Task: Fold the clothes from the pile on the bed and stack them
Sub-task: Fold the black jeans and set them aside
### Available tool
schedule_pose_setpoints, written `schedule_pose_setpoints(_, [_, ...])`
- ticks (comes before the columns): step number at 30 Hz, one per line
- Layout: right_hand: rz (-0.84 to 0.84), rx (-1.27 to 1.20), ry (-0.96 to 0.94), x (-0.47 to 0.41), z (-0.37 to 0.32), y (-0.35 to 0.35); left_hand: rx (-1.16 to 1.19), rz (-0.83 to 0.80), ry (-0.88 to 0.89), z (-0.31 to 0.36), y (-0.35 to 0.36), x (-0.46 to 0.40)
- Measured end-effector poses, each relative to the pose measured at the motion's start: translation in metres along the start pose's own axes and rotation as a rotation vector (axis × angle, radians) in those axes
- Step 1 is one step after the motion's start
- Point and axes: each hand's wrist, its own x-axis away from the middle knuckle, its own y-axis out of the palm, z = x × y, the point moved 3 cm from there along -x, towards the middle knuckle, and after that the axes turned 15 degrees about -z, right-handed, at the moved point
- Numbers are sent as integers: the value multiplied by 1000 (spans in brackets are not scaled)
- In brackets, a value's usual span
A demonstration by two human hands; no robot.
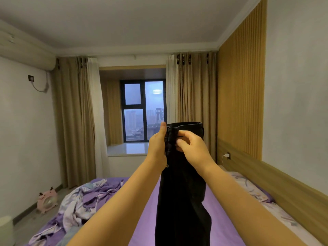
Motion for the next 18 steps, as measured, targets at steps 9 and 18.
schedule_pose_setpoints(9, [168,269,-149,7,30,-4,-120,3,34,1,-30,3])
schedule_pose_setpoints(18, [-282,-292,92,19,85,-9,18,67,50,36,-60,12])
